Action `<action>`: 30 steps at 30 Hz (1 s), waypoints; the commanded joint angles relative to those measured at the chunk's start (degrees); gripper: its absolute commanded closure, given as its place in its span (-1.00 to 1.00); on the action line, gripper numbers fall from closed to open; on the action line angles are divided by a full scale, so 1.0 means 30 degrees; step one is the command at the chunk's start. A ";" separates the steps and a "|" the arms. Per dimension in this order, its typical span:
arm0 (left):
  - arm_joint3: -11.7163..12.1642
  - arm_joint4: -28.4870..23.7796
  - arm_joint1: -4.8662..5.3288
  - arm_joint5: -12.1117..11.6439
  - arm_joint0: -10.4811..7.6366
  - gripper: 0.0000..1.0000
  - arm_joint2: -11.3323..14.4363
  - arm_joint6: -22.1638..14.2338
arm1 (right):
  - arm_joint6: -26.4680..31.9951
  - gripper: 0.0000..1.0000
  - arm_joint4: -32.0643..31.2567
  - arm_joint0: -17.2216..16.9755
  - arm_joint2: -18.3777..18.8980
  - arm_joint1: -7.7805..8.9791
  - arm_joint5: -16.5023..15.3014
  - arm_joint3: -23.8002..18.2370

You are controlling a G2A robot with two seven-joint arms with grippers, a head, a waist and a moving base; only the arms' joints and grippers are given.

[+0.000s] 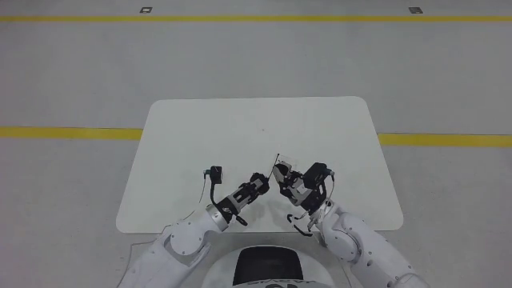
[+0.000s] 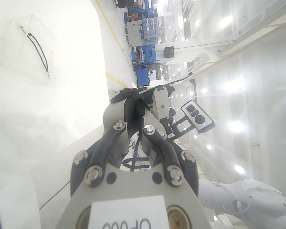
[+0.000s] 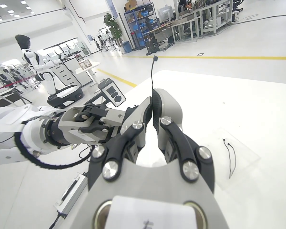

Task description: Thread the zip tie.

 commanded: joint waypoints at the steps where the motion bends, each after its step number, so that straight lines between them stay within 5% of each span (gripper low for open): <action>1: 0.0000 0.0000 0.0000 0.0000 0.0000 1.00 0.0000 0.0000 | -0.0027 1.00 -0.0008 0.0006 -0.0038 0.0003 0.0000 -0.0010; 30: 0.0000 0.0000 0.0000 0.0000 0.0000 1.00 0.0000 0.0000 | -0.0234 1.00 0.0750 0.0511 -0.1210 0.0565 0.0000 -0.0097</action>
